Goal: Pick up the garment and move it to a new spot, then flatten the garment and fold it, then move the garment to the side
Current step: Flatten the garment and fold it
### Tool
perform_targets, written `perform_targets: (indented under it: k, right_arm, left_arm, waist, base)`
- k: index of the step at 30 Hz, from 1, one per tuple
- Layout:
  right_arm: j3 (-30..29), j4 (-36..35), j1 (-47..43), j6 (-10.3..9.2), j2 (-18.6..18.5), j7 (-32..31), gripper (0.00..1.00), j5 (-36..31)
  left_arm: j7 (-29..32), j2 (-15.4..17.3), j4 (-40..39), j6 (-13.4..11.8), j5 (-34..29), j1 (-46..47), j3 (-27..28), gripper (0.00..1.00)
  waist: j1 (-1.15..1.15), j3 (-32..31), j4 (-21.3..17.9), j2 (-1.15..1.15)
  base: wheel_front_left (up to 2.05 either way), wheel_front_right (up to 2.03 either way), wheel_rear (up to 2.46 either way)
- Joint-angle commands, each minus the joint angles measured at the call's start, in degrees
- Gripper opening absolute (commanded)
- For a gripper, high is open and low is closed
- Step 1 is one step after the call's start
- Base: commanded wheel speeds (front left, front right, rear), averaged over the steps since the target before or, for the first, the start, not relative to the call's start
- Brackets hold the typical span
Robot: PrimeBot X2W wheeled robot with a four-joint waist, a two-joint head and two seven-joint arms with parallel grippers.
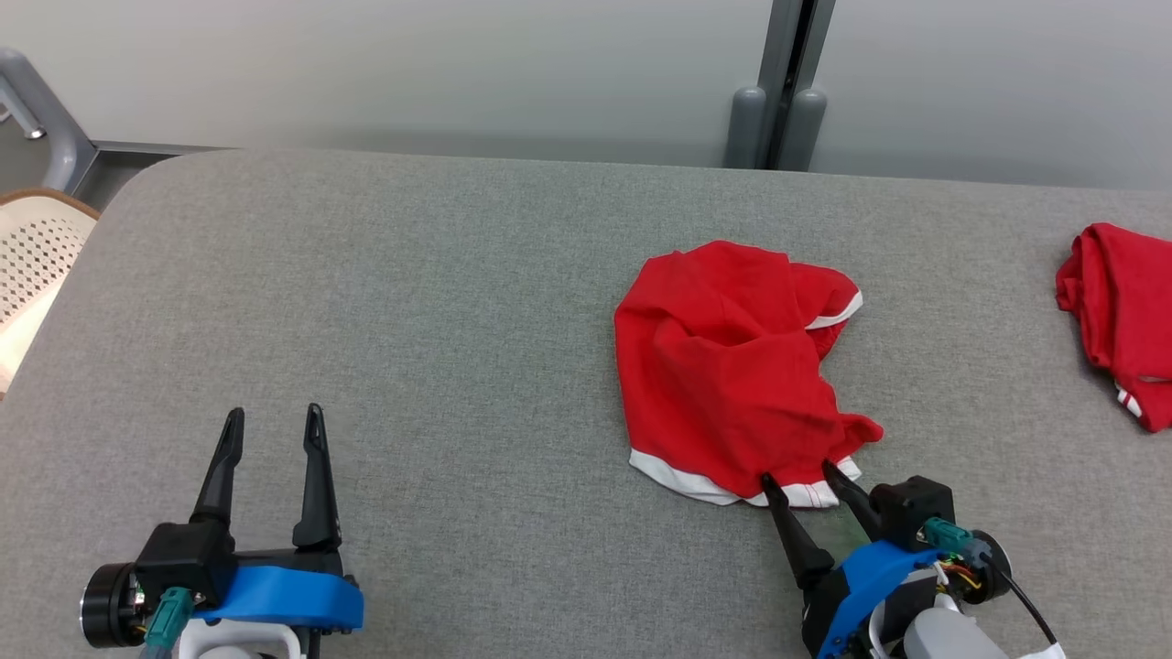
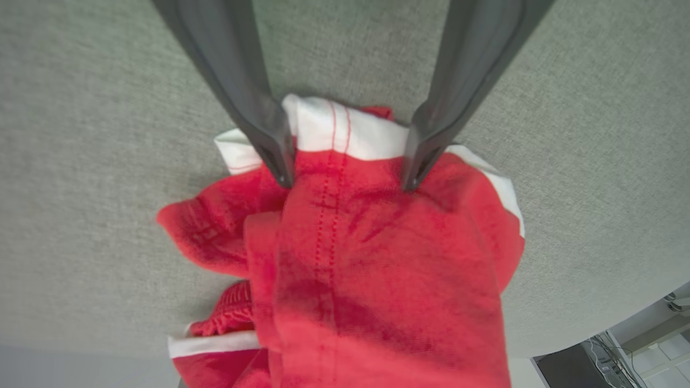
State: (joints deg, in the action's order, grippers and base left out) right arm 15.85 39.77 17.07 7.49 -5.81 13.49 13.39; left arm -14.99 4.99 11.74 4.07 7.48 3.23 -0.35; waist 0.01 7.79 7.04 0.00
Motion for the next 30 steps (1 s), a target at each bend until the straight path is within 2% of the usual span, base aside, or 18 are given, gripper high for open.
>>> perform_targets:
  k: [1, 3, 4, 5, 12, 20, 30]
  right_arm:
    - [0.32, 1.32, 1.50, 0.00, 0.25, 0.52, 1.00, 0.89]
    - [1.36, 3.36, 2.37, 0.00, 0.48, 0.83, 1.00, 1.58]
    - [2.01, 4.11, 2.94, 0.00, 0.63, 0.95, 0.74, 1.94]
    - [2.82, 4.70, 3.32, 0.00, 0.79, 1.18, 0.00, 2.35]
    - [7.99, 4.80, 5.15, 0.00, 1.81, 1.74, 0.00, 5.67]
    - [14.98, -4.54, 3.96, 0.00, 2.64, 1.76, 0.00, 9.60]
    - [28.60, -15.39, 3.48, 0.00, 2.84, 1.77, 0.00, 14.63]
  left_arm:
    - [-0.28, -0.13, 0.24, 0.19, -0.42, 0.94, 0.52, 1.00]
    - [-0.28, -0.24, 0.54, 0.40, -0.49, 1.33, 0.68, 1.00]
    - [-0.28, -0.29, 0.68, 0.46, -0.53, 1.55, 0.72, 1.00]
    - [-0.28, -0.34, 0.85, 0.53, -0.58, 1.72, 0.76, 1.00]
    - [-0.28, -0.70, 1.65, 0.83, -0.86, 1.37, 0.98, 1.00]
    - [-0.27, -0.88, 1.83, 1.30, -1.17, 0.04, 1.41, 1.00]
    - [-0.28, -1.07, 1.84, 1.50, -1.45, -1.28, 1.96, 1.00]
  waist:
    - [-0.01, 0.24, 0.20, 0.00]
    - [-0.01, 0.40, 0.34, 0.00]
    - [-0.01, 0.44, 0.43, 0.00]
    - [-0.01, 0.43, 0.51, 0.00]
    - [-0.01, -0.92, 0.71, 0.00]
    - [-0.01, -3.20, 0.84, 0.00]
    - [-0.01, -4.60, 0.62, 0.00]
  base:
    - [0.00, 0.00, 0.00]
    - [0.00, 0.00, 0.00]
    - [0.00, 0.00, 0.00]
    - [0.00, 0.00, 0.00]
    - [0.00, 0.00, 0.00]
    - [0.00, 0.00, 0.00]
    - [0.00, 0.00, 0.00]
